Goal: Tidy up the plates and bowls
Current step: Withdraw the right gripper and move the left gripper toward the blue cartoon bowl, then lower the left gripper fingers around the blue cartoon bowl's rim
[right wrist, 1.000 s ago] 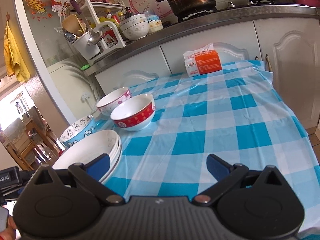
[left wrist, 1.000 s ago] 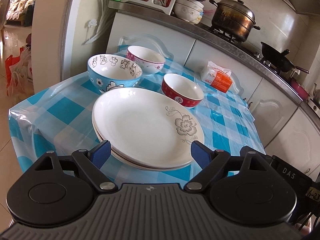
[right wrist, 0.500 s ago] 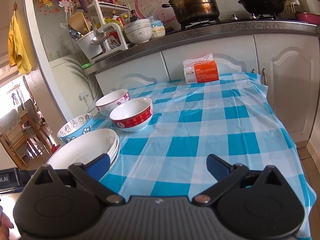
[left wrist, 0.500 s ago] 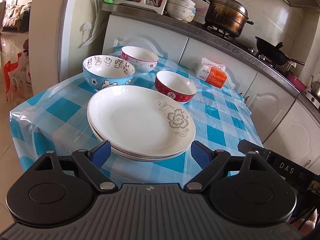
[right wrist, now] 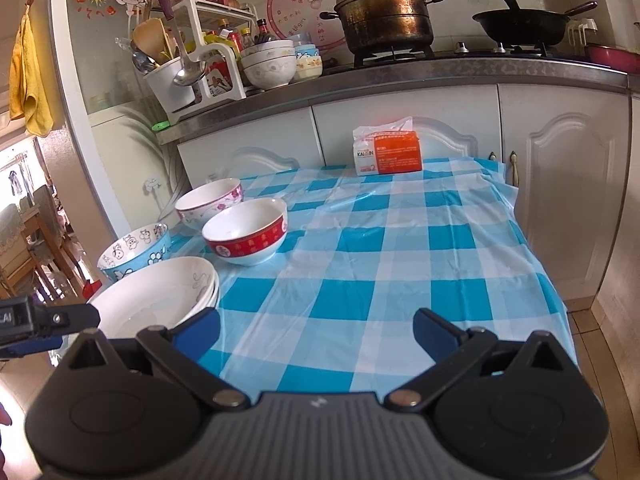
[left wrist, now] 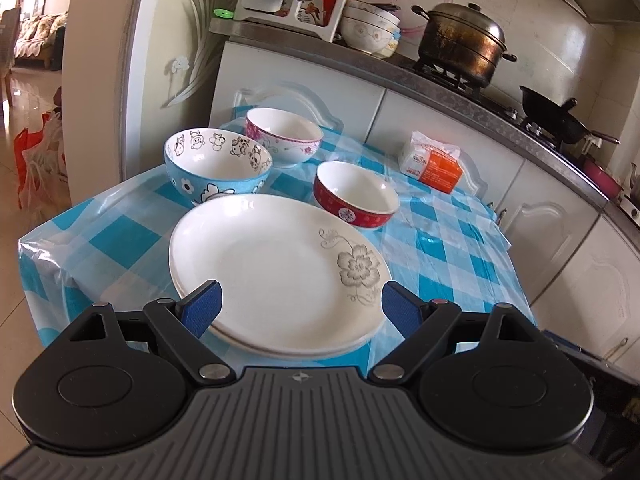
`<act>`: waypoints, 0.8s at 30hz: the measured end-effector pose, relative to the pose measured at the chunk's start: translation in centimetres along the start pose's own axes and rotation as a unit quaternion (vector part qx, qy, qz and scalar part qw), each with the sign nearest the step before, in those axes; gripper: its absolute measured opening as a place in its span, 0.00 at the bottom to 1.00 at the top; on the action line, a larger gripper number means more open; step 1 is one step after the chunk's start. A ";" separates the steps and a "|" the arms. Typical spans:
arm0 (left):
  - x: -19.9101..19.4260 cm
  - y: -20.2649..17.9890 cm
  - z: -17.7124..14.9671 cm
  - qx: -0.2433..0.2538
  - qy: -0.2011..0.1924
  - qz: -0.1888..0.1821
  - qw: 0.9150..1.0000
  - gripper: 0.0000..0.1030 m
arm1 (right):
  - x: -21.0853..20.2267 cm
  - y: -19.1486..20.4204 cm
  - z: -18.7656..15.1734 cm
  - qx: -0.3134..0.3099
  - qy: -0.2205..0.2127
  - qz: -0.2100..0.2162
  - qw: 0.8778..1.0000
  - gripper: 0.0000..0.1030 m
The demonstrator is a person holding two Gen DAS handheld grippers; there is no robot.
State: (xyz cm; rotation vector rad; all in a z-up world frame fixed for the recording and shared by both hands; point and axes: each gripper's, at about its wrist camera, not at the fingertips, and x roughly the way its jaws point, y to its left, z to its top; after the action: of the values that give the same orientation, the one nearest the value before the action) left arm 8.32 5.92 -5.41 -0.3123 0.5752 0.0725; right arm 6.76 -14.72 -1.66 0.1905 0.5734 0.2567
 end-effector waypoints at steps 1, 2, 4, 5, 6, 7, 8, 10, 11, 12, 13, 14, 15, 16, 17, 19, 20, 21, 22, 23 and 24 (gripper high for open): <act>0.3 0.1 0.2 -0.004 -0.002 0.003 1.000 1.00 | 0.1 0.0 0.0 0.000 0.000 0.001 1.000 0.99; 0.6 0.3 0.5 -0.009 -0.005 0.007 1.000 1.00 | 0.3 0.0 0.1 0.000 0.000 0.003 1.000 0.99; 1.2 0.9 1.2 -0.023 -0.014 0.015 1.000 1.00 | 0.6 -0.1 0.1 0.001 0.004 0.006 1.000 0.99; 1.4 1.2 1.6 -0.034 -0.022 0.021 0.999 1.00 | 0.8 -0.1 0.2 0.005 0.007 0.010 1.000 0.99; 1.6 1.7 2.2 -0.046 -0.030 0.027 0.998 1.00 | 1.0 -0.2 0.2 0.008 0.010 0.014 1.000 0.99; 1.9 2.3 2.7 -0.059 -0.038 0.033 0.997 1.00 | 1.3 -0.2 0.3 0.014 0.013 0.018 1.000 0.99; 2.1 2.9 3.4 -0.072 -0.047 0.039 0.996 1.00 | 1.5 -0.2 0.4 0.018 0.014 0.022 1.000 0.99; 2.8 4.2 4.8 -0.099 -0.063 0.052 0.992 1.00 | 1.9 -0.1 0.8 0.026 0.015 0.033 0.999 0.99; 3.1 4.8 5.5 -0.111 -0.070 0.060 0.990 1.00 | 2.0 -0.1 1.0 0.030 0.014 0.039 0.999 0.99; 3.4 5.5 6.2 -0.123 -0.077 0.067 0.987 1.00 | 2.1 -0.1 1.3 0.034 0.013 0.045 0.998 0.99; 3.7 6.1 6.8 -0.137 -0.085 0.075 0.984 1.00 | 2.3 0.1 1.6 0.038 0.011 0.053 0.998 0.99; 4.0 6.7 7.3 -0.148 -0.093 0.081 0.981 1.00 | 2.4 0.3 1.9 0.040 0.010 0.060 0.997 0.99; 4.4 7.2 7.8 -0.155 -0.100 0.088 0.979 1.00 | 2.5 0.5 2.3 0.041 0.009 0.066 0.997 0.99; 4.7 7.6 8.3 -0.159 -0.105 0.094 0.977 1.00 | 2.6 0.7 2.6 0.040 0.007 0.071 0.997 0.99; 5.2 7.9 8.7 -0.163 -0.110 0.099 0.975 1.00 | 2.8 1.0 2.9 0.038 0.006 0.074 0.996 0.99; 6.0 8.7 9.3 -0.166 -0.112 0.095 0.975 1.00 | 3.2 1.6 3.7 0.036 0.007 0.087 0.995 0.99; 6.3 9.3 9.5 -0.169 -0.112 0.088 0.975 1.00 | 3.5 1.8 4.1 0.037 0.009 0.095 0.995 0.99; 6.7 9.7 9.6 -0.175 -0.112 0.083 0.975 1.00 | 4.0 2.2 4.6 0.037 0.012 0.103 0.994 0.99; 6.9 10.2 9.6 -0.182 -0.112 0.078 0.974 1.00 | 4.4 2.5 5.0 0.037 0.014 0.110 0.993 0.99; 7.1 10.6 9.6 -0.188 -0.112 0.072 0.973 1.00 | 4.7 2.9 5.3 0.036 0.016 0.116 0.993 0.99; 7.4 11.0 9.7 -0.192 -0.112 0.066 0.973 1.00 | 5.2 3.4 5.8 0.033 0.019 0.122 0.992 0.99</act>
State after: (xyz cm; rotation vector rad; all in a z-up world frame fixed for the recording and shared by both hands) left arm 17.88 19.21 -4.75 -0.6328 0.3530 0.3459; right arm 13.56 -10.58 1.27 0.3205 0.5974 0.4807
